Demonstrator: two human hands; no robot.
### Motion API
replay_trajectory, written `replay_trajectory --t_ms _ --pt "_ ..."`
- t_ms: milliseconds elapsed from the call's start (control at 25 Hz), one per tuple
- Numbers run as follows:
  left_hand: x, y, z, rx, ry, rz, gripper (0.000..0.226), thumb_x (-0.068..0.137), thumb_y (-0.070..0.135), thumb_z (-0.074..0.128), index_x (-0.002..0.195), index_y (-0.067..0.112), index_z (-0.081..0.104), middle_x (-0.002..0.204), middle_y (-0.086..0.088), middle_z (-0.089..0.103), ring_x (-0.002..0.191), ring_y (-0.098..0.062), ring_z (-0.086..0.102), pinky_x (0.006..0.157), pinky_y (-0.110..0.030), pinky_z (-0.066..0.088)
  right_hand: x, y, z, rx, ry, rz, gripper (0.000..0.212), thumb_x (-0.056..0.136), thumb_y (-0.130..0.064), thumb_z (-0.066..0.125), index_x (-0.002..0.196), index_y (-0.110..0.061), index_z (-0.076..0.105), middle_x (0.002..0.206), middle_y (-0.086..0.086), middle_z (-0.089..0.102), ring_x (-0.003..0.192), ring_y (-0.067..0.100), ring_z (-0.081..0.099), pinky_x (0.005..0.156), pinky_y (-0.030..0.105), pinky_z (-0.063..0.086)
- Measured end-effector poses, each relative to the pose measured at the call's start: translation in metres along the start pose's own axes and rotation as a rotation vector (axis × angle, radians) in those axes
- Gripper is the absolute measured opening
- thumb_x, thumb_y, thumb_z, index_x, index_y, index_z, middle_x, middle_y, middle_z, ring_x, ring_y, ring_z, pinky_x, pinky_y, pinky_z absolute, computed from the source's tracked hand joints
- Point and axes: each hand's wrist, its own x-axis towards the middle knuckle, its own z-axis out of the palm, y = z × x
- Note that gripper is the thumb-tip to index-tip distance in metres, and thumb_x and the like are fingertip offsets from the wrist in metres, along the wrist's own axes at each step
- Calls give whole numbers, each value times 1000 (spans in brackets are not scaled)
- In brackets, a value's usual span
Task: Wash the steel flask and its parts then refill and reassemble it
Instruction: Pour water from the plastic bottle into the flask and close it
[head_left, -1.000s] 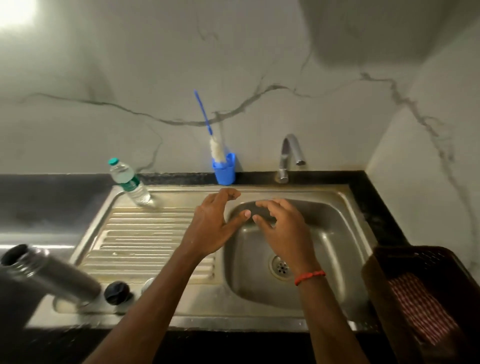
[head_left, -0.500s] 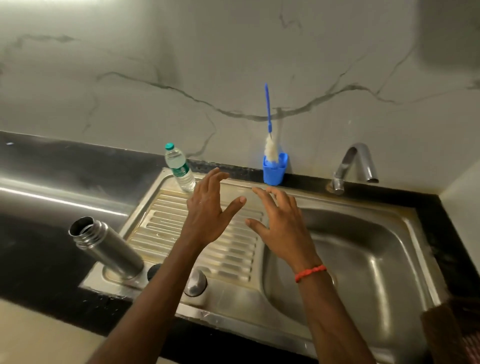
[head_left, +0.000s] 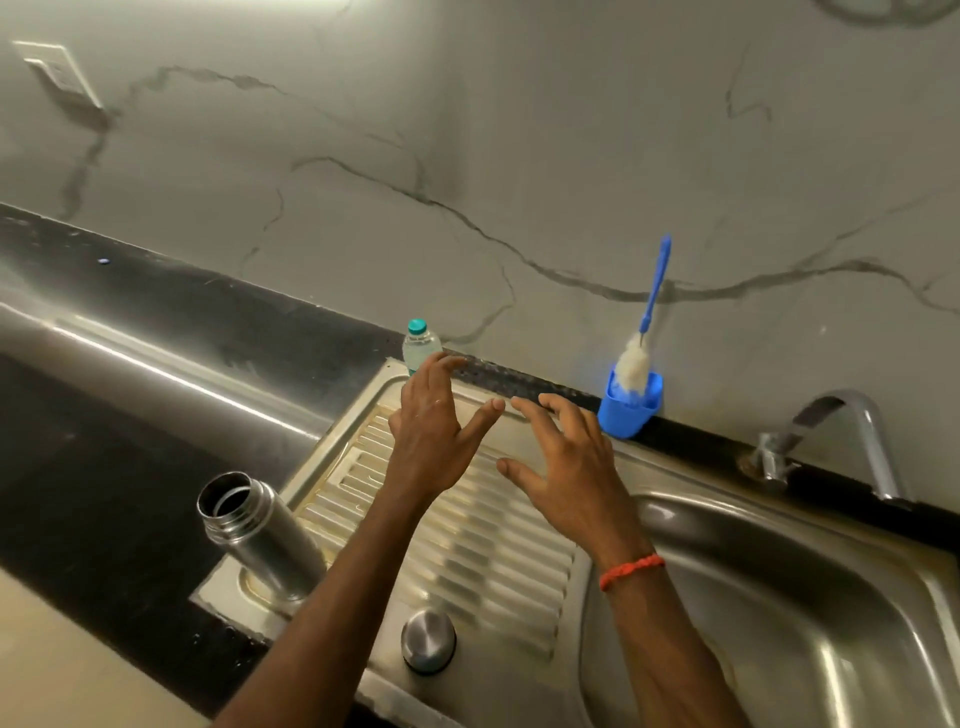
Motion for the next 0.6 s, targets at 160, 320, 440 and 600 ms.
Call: replay_trajectory --t_ms 160,320,440,600 --pt "36 -26 4 -52 67 -96 72 87 71 53 143 31 34 156 -1 37 138 -25 40 106 -62 42 44 -8 22 -12 -44 -24 70 91 -57 59 151 -38 29 156 -2 27 144 18 23 111 41 34" --pt "80 -57 7 -141 171 -211 67 89 55 68 141 25 38 144 0 43 124 -17 45 102 -55 48 84 -9 49 5 -110 -4 72 91 -57 60 152 -37 28 158 -2 24 145 19 20 114 43 34" --pt "106 -78 15 -216 176 -301 71 87 52 72 143 26 37 145 0 42 124 -15 44 100 -39 48 111 -8 70 18 -128 2 73 91 -56 61 152 -36 28 158 -1 25 145 20 21 114 44 32" --pt "124 -92 29 -232 162 -326 80 83 49 78 147 27 34 150 -3 41 131 -21 47 98 -32 44 139 -12 90 42 -152 -4 74 91 -54 62 153 -36 26 160 0 23 146 21 20 114 44 30"
